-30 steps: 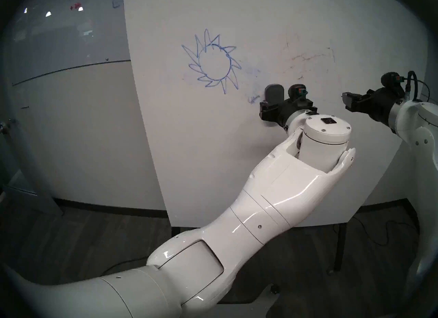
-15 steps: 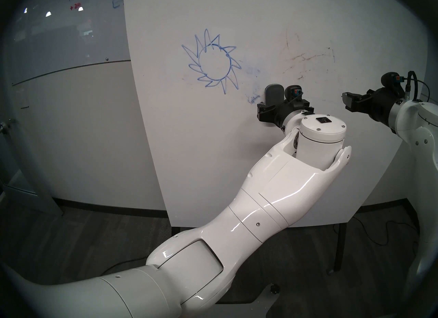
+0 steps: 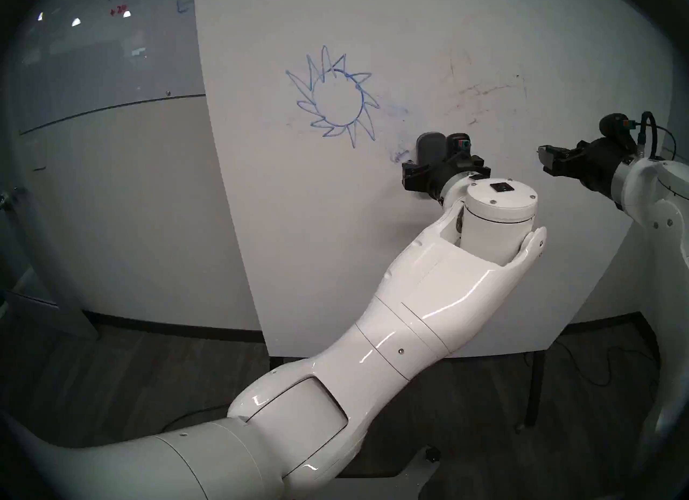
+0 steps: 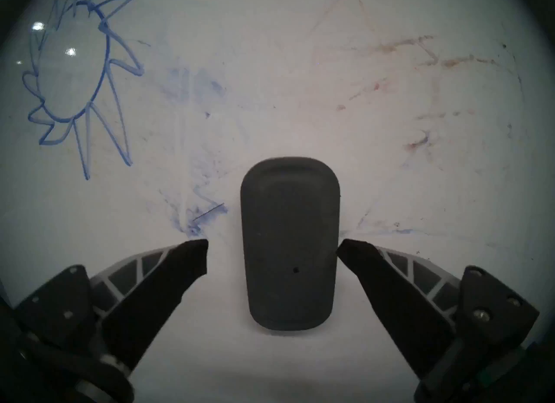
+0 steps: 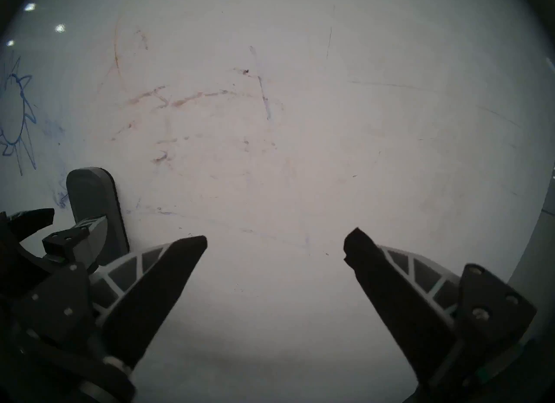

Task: Erase all marks on the whiteboard with the eraser

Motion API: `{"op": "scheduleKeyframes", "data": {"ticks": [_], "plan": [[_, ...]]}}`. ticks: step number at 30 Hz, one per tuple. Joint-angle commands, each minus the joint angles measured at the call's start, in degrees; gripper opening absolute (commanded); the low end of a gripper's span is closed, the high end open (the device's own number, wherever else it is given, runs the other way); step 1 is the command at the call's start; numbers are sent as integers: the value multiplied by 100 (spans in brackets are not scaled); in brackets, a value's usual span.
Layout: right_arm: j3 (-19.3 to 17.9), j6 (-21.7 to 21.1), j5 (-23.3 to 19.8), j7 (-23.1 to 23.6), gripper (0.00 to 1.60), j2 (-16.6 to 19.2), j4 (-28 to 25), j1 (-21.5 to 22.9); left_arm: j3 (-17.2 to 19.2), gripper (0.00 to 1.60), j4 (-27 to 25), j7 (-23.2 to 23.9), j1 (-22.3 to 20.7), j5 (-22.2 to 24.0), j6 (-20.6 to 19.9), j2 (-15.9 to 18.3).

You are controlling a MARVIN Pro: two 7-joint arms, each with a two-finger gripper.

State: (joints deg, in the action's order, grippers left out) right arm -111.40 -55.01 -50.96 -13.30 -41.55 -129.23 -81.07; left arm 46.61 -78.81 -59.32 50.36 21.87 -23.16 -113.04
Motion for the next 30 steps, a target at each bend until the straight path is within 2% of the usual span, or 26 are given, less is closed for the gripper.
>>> {"op": "scheduleKeyframes", "data": {"ticks": [1,30], "plan": [[-14,39,14,8,160,25,-24,44,42,160,-222,68,-18,58,-56,22],[-14,39,14,8,160,26,-24,44,30,160,-323,170,9,111,-212,78]]}}
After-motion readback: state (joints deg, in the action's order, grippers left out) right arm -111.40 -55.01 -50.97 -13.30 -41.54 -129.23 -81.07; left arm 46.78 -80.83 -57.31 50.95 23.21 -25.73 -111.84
